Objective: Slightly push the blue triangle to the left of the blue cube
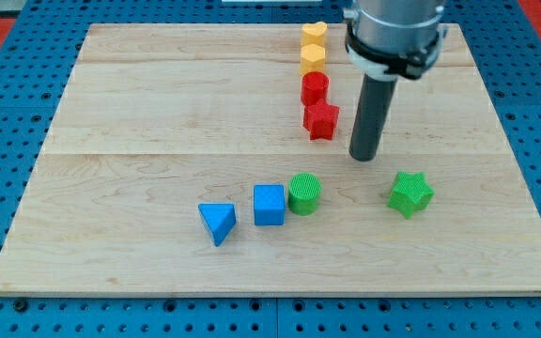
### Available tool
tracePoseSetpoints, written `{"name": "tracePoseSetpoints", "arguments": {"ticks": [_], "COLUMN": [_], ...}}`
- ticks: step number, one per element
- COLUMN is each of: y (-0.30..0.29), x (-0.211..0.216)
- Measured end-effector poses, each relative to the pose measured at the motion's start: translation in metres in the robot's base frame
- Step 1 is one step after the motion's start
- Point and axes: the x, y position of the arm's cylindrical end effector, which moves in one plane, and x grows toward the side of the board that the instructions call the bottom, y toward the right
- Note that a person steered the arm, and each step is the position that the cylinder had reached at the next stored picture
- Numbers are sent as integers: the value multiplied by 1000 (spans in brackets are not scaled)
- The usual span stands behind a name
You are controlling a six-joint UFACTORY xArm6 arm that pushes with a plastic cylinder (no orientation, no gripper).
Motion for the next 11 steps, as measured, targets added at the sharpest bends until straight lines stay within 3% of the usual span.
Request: {"name": "tracePoseSetpoints", "arguments": {"ticks": [1,4,7,9,11], "y": [-22,-15,-118,-123,-153], "x": [15,110,95,85,108]}}
